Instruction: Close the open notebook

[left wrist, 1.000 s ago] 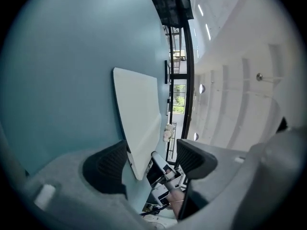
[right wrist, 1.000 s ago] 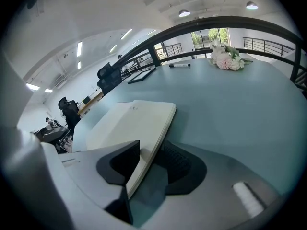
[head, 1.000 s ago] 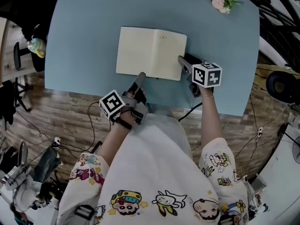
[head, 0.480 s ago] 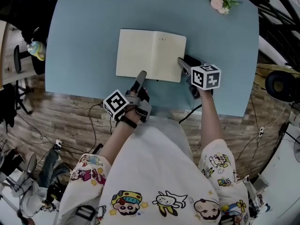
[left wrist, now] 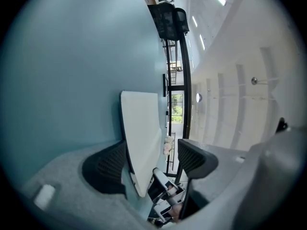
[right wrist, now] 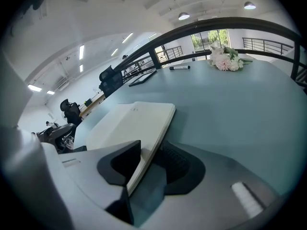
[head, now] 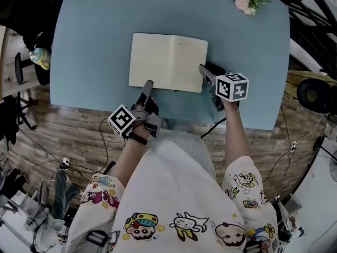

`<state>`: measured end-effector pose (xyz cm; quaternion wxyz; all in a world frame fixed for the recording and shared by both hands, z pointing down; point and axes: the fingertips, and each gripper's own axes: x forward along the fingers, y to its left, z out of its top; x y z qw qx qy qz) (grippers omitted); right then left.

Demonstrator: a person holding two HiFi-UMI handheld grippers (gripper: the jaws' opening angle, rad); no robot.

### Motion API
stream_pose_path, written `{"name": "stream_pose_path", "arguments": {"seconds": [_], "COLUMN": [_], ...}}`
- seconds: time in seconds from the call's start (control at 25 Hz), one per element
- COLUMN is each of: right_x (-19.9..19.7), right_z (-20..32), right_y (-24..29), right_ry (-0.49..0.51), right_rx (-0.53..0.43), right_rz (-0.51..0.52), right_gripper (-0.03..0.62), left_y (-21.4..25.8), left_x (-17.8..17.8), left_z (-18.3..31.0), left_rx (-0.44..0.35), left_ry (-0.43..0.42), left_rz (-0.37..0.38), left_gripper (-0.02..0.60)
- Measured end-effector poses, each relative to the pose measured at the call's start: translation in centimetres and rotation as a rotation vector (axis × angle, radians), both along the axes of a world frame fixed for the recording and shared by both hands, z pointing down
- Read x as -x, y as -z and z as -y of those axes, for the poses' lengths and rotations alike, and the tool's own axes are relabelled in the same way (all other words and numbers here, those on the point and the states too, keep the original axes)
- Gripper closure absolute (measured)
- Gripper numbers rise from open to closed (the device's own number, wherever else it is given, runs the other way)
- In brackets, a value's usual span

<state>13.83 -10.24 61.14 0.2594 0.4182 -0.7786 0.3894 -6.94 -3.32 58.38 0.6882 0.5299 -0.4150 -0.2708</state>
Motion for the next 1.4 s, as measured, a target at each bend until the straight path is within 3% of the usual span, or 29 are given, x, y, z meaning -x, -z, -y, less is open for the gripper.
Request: {"name": "stream_pose_path", "arguments": {"seconds": [0.16, 0.28, 0.44, 0.52, 0.68, 0.76, 0.96, 1.08, 1.24, 1.4], "right_x": [0.2, 0.2, 0.2, 0.1, 0.2, 0.0, -0.1, -0.1, 0.0, 0.1], "right_z": [0.0, 0.0, -0.1, -0.1, -0.1, -0.2, -0.2, -0.1, -0.2, -0.2], "right_y": [-0.1, -0.1, -0.1, -0.1, -0.1, 0.0, 0.0, 0.0, 0.0, 0.0], "right_ry": [0.008, 0.011, 0.01, 0.01, 0.016, 0.015, 0.013, 0.012, 0.007, 0.005], "right_rx": [0.011, 0.015, 0.02, 0.024, 0.031, 0.033, 0.036, 0.036, 0.04, 0.043], "right_rz": [-0.005, -0.008, -0.005, -0.005, -0.002, 0.003, 0.008, 0.008, 0.008, 0.008], "right_gripper": [0.441, 0.441, 0.442, 0.444, 0.444, 0.447, 0.448, 0.448, 0.45, 0.45], "left_y": [0.4, -0.4, 0.7, 0.5, -0.3, -0.1, 0.0, -0.3, 0.6, 0.6], "left_x": [1.8, 3.1, 3.5, 3.9, 3.8, 3.4, 3.5, 3.4, 1.6, -0.1], "left_z": [0.7, 0.9, 2.2, 2.2, 2.2, 2.6, 3.4, 3.5, 4.2, 4.8], "left_rx": [-0.021, -0.027, -0.051, -0.049, -0.052, -0.077, -0.059, -0.061, -0.078, -0.109], "left_ry": [0.043, 0.036, 0.061, 0.02, -0.138, -0.166, -0.12, -0.118, -0.114, -0.175], "left_rz": [0.012, 0.072, 0.043, 0.101, 0.309, 0.349, 0.222, 0.183, -0.006, 0.058], "left_gripper": [0.241, 0.241, 0.241, 0.241, 0.264, 0.264, 0.264, 0.275, 0.311, 0.333]}}
